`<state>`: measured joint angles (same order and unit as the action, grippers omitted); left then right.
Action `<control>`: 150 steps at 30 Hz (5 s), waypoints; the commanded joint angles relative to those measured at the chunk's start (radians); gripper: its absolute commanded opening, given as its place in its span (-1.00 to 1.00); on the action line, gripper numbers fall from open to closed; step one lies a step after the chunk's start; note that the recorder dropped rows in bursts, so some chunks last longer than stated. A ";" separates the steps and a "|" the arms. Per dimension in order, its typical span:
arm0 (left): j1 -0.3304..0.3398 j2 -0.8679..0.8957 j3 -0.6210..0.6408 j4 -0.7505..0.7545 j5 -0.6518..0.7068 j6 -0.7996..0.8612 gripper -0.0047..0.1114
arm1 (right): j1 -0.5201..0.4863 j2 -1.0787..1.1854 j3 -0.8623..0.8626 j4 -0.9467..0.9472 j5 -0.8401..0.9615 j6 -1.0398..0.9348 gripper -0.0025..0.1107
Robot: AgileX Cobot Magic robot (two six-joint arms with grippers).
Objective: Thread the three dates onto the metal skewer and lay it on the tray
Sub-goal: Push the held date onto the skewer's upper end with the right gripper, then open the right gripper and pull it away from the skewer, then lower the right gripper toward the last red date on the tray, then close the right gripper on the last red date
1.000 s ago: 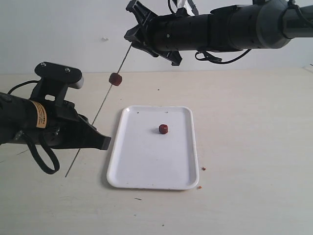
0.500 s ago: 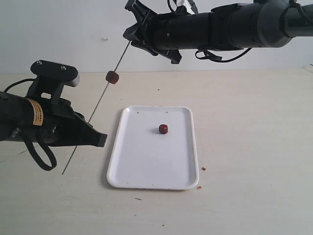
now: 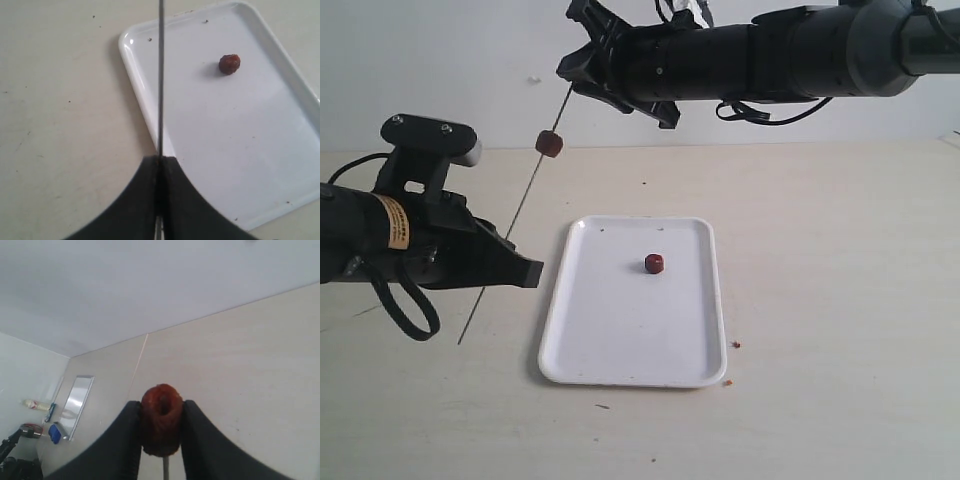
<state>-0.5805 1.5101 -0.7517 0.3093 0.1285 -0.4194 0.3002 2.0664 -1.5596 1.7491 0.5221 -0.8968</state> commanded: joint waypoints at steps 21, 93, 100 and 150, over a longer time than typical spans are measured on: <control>0.003 0.071 -0.144 -0.004 -0.053 -0.006 -0.92 | -0.005 -0.013 -0.006 -0.106 0.092 -0.056 -0.09; 0.152 0.071 -0.144 0.159 0.307 -0.002 -0.92 | 0.026 0.104 -0.112 -1.657 0.305 -0.419 0.18; 0.152 0.071 -0.144 0.159 0.300 -0.002 -0.92 | 0.026 0.156 -0.112 -1.646 0.260 -0.446 0.14; 0.152 0.071 -0.144 0.159 0.280 -0.002 -0.92 | 0.026 0.366 -0.379 -1.564 0.518 -0.348 -0.07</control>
<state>-0.4305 1.5833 -0.8905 0.4627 0.4221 -0.4198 0.3245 2.4256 -1.9354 0.1846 1.0585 -1.2443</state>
